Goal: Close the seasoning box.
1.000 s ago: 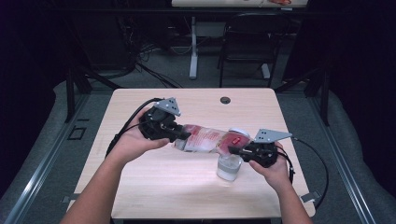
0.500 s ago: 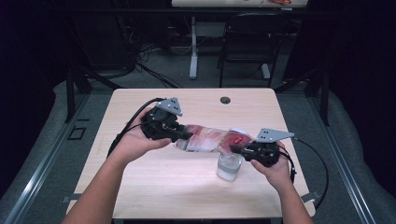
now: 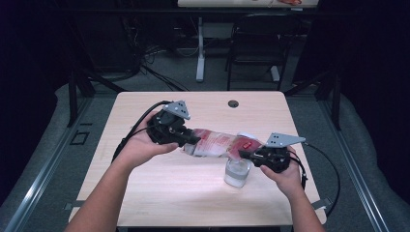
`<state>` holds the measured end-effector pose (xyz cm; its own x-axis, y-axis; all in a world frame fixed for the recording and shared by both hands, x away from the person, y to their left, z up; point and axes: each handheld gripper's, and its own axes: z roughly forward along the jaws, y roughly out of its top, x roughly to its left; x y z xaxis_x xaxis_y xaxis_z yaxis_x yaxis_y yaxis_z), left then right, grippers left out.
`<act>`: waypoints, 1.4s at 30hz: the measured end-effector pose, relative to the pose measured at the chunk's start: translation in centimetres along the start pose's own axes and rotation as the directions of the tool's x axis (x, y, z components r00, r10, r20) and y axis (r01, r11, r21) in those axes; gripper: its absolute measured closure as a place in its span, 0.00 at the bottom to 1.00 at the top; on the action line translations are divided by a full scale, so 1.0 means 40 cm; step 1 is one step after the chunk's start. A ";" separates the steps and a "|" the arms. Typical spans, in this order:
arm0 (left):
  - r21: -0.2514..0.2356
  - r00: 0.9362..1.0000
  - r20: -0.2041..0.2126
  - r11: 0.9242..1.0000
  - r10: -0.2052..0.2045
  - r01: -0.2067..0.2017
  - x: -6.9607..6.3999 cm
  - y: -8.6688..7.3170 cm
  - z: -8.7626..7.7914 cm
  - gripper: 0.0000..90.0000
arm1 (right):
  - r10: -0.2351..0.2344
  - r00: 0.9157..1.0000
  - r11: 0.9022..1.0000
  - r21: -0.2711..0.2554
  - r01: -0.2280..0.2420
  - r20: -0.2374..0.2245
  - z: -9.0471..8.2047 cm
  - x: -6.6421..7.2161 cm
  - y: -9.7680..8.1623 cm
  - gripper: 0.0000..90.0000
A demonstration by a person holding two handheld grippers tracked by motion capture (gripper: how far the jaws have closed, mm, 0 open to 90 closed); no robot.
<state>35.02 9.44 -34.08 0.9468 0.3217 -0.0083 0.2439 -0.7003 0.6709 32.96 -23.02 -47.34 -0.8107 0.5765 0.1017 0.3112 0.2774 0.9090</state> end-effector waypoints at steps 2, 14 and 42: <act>-0.001 1.000 0.001 1.000 -0.002 0.002 0.000 0.001 0.000 0.86 | 0.000 1.000 1.000 0.000 0.000 0.000 0.000 0.000 0.000 0.89; 0.003 1.000 0.002 1.000 0.002 -0.002 0.000 0.005 0.000 0.86 | 0.001 1.000 1.000 -0.003 -0.001 -0.001 0.001 0.000 -0.001 0.89; -0.005 1.000 0.001 1.000 -0.001 0.001 -0.001 0.014 0.000 0.85 | 0.002 1.000 1.000 0.004 -0.002 -0.001 0.003 -0.003 -0.007 0.88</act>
<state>35.11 9.04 -33.72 0.9468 0.3217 -0.0092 0.2434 -0.6971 0.6744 33.02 -23.07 -47.65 -0.8108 0.5760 0.1041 0.3150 0.2794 0.9070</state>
